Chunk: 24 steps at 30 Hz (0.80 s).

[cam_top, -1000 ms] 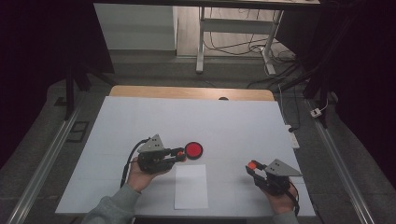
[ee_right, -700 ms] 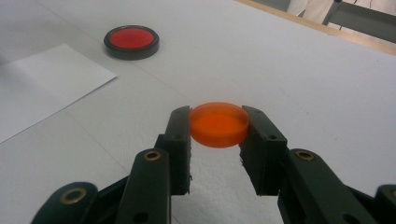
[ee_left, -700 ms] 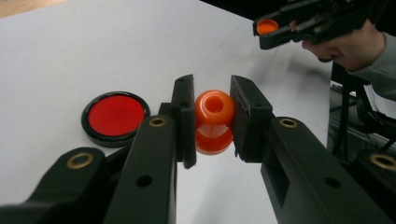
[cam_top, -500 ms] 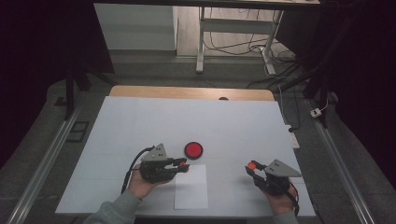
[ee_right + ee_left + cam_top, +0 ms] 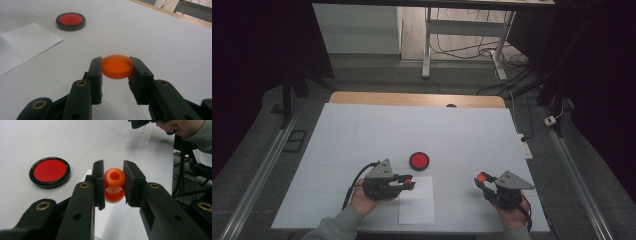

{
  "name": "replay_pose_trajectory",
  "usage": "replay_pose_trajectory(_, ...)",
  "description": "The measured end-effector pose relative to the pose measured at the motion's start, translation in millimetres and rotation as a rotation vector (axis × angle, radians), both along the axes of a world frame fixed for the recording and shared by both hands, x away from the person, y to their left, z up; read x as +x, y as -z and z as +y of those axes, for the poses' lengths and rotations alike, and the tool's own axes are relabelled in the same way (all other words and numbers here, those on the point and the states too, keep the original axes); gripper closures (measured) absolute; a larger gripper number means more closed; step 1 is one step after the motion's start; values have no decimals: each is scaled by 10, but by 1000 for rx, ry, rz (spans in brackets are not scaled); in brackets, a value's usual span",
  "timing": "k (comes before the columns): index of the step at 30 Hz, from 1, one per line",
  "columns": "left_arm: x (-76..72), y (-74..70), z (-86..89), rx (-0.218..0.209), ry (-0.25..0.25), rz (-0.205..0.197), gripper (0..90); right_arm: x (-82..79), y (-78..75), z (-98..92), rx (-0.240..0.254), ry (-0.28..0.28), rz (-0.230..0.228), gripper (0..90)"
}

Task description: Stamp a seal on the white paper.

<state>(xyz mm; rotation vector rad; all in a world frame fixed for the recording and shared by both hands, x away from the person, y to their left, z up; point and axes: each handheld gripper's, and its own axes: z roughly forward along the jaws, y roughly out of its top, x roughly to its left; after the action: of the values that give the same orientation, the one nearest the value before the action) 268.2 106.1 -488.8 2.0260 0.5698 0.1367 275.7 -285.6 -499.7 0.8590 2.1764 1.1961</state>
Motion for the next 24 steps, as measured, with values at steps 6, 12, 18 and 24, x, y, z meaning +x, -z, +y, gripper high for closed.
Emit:
replay_pose_trajectory(6,-19,48,-63,21,20,5,723,0,3,6,2,-2,1,643)
replay_pose_trajectory(12,-10,94,-105,50,22,8,723,3,6,12,0,-4,1,643)
replay_pose_trajectory(18,2,125,-142,78,23,20,723,5,8,10,-1,-4,1,643)
replay_pose_trajectory(24,24,166,-192,106,20,36,723,5,9,10,0,-4,2,643)
